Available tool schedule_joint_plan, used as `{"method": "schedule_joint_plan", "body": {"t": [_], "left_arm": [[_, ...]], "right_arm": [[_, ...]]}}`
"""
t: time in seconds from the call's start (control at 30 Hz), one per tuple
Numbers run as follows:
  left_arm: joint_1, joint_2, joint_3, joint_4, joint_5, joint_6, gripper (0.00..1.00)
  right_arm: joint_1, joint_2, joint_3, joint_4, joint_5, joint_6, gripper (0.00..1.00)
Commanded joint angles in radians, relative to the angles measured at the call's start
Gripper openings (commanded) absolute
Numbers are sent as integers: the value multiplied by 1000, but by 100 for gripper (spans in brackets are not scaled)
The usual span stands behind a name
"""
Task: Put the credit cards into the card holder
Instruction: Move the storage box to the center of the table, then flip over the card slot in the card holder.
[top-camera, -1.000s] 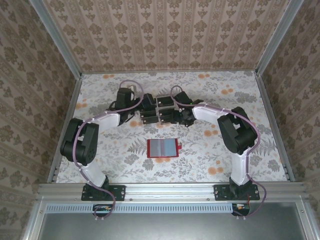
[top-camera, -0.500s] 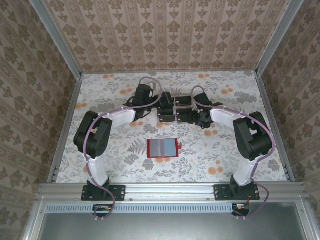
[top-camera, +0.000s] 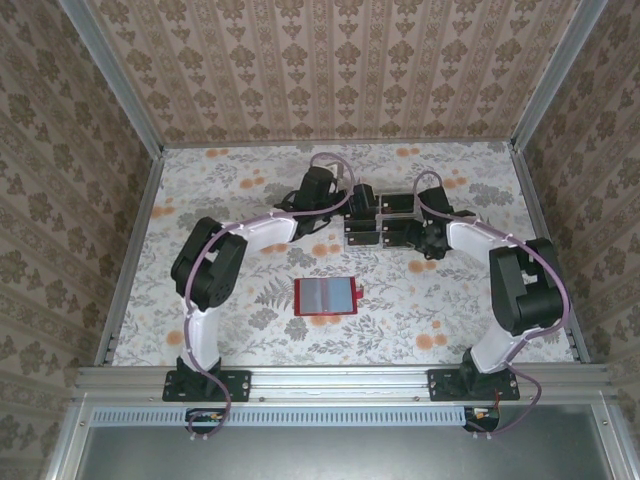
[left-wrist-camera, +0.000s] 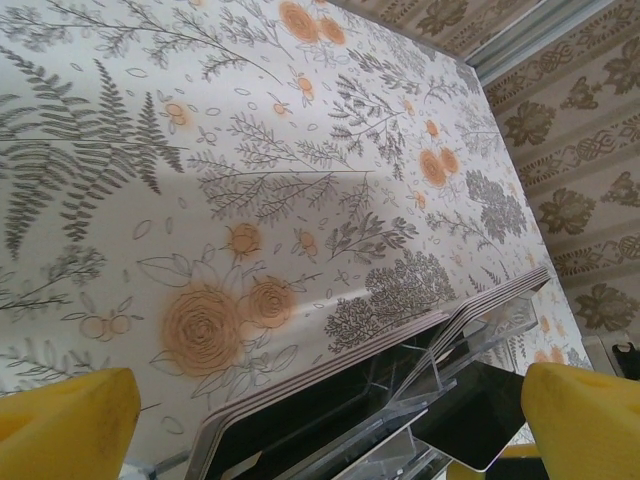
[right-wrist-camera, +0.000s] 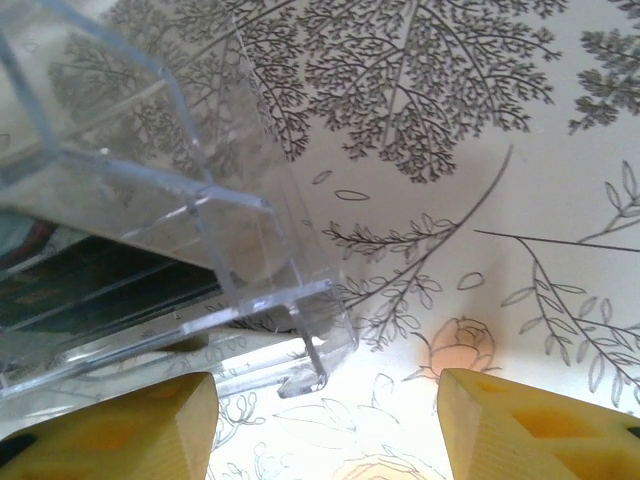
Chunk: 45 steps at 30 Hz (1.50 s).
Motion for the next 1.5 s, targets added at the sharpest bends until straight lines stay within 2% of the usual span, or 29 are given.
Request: {"method": "schedule_joint_plan", "body": {"t": [0.0, 0.17, 0.4, 0.5, 0.67, 0.87, 1.0, 1.2, 1.47], "left_arm": [[-10, 21, 51, -28, -1, -12, 100], [5, -5, 41, -38, -9, -2, 100], [66, -108, -62, 8, 4, -18, 100], [98, -174, -117, 16, 14, -17, 100], [174, -353, -239, -34, 18, 9, 100], [274, -608, -350, -375, -77, 107, 100], [315, -756, -462, -521, -127, 143, 100], [357, -896, -603, -622, -150, 137, 100], [405, -955, -674, -682, -156, 101, 100]], "right_arm": [[-6, -42, -20, -11, 0, 7, 62], [-7, -103, -25, -27, -61, -4, 62], [18, -256, -39, -84, -63, 1, 61], [80, -309, -24, -119, -42, 17, 61], [291, -314, 27, -161, 37, 71, 61], [576, -157, 179, -257, 159, 136, 62], [709, -10, 313, -325, 235, 156, 63], [839, 189, 478, -414, 316, 175, 64], [913, 355, 595, -485, 368, 181, 69]]}}
